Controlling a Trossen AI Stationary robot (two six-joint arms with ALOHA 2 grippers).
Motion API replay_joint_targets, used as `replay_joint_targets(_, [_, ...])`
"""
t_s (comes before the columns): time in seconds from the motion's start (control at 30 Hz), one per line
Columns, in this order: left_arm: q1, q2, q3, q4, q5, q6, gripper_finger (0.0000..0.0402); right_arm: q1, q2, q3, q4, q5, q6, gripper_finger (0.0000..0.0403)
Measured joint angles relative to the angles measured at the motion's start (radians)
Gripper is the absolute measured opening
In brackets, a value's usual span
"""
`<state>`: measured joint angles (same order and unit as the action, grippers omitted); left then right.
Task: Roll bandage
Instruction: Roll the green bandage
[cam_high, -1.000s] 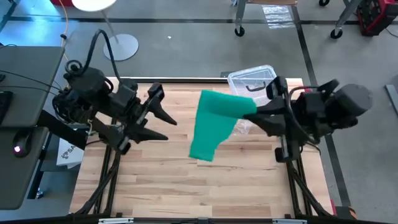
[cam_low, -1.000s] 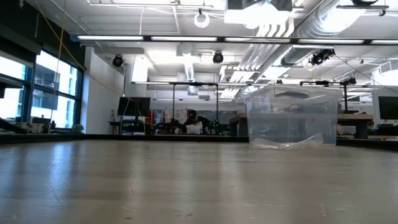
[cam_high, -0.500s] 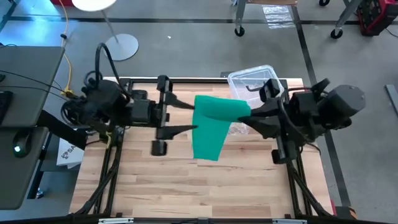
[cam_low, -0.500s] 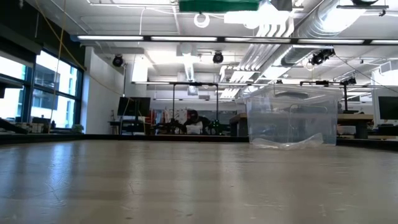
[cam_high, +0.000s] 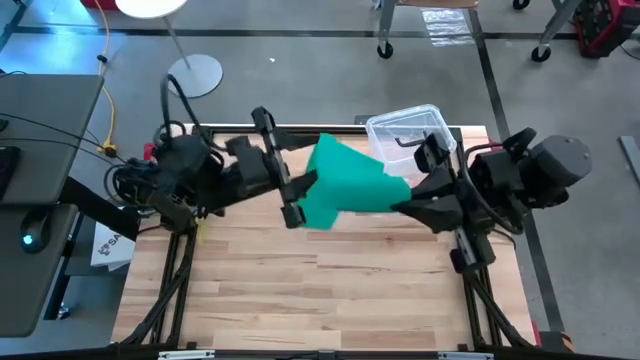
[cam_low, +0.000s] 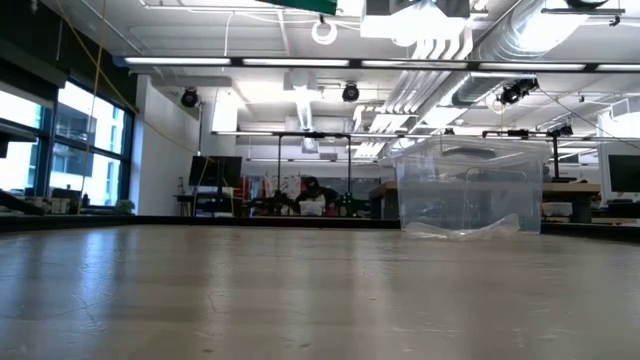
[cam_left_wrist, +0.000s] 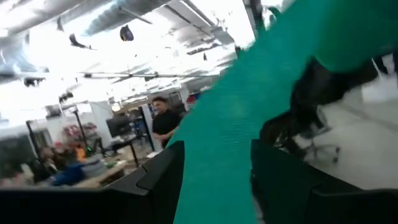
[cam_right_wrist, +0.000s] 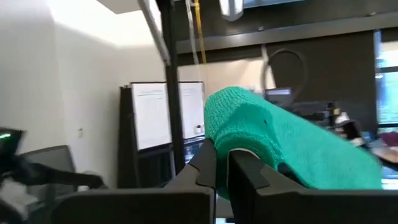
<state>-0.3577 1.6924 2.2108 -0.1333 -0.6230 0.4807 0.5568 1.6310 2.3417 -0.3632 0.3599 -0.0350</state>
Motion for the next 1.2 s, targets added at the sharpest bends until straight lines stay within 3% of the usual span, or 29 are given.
replay_joint_targets(0.23, [0.061, -0.031, 0.003, -0.058, 0.045, -0.157, 0.0184, -0.001, 0.005, 0.000, -0.017, -0.037, 0.004, 0.0007])
replay_joint_targets(0.6, [0.052, -0.054, 0.000, -0.477, 0.010, -0.232, 0.0184, 0.000, 0.004, 0.000, -0.040, -0.040, 0.011, 0.0007])
replay_joint_targets(0.8, [-0.046, -0.114, 0.003, -0.636, -0.136, -0.108, 0.0184, 0.000, 0.004, 0.000, -0.054, -0.043, 0.019, 0.0007])
replay_joint_targets(0.93, [-0.089, -0.136, 0.001, -0.698, -0.193, -0.134, 0.0184, 0.000, 0.004, 0.000, -0.072, -0.043, 0.036, 0.0007])
replay_joint_targets(1.07, [-0.095, -0.148, 0.000, -0.601, -0.128, -0.185, 0.0184, 0.000, 0.004, 0.000, -0.071, -0.043, 0.036, 0.0007])
replay_joint_targets(1.2, [-0.094, -0.138, 0.004, -0.490, 0.083, -0.037, 0.0184, -0.001, 0.004, 0.000, -0.071, -0.043, 0.030, 0.0007])
